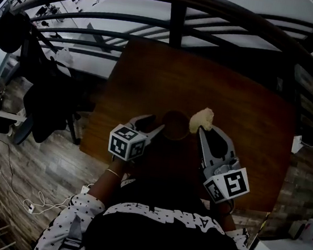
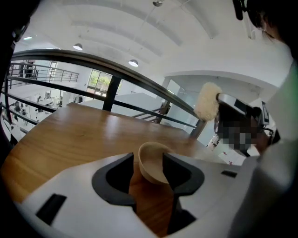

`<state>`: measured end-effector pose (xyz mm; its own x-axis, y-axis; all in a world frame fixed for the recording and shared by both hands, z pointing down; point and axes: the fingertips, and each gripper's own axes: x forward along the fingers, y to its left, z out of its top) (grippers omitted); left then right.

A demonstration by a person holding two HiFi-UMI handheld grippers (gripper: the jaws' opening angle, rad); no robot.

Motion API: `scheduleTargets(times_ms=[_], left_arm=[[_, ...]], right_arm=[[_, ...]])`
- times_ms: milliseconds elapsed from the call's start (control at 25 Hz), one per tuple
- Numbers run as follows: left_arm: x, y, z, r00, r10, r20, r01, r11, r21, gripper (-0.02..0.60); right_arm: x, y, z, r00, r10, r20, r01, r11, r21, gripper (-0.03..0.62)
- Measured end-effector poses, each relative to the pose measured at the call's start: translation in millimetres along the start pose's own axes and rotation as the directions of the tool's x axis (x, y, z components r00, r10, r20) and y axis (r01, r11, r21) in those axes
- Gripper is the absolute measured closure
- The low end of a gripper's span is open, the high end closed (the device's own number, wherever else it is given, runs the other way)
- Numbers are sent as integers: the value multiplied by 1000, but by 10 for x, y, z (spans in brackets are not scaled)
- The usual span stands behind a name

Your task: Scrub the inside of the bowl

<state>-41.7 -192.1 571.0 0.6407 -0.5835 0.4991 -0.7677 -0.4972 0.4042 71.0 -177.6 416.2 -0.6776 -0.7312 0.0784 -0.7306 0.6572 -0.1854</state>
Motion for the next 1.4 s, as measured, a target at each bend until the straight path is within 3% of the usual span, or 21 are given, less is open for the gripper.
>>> scheduleTargets(times_ms=[400, 1080, 1280, 1400], left_arm=[[236, 98, -150, 998, 14, -69, -17, 999, -43, 393], [443, 73, -213, 993, 28, -112, -34, 998, -54, 400], [433, 101, -258, 989, 37, -144, -41, 999, -30, 544], [423, 90, -291, 984, 58, -166, -58, 998, 7, 555]], right_arm=[[-96, -132, -40, 1000, -19, -11, 19, 1000, 11, 536], [-232, -373, -17, 998, -66, 14, 66, 997, 38, 536], [-237, -349, -18, 997, -70, 18, 69, 997, 38, 536], [-265, -348, -23, 997, -70, 19, 69, 997, 39, 536]])
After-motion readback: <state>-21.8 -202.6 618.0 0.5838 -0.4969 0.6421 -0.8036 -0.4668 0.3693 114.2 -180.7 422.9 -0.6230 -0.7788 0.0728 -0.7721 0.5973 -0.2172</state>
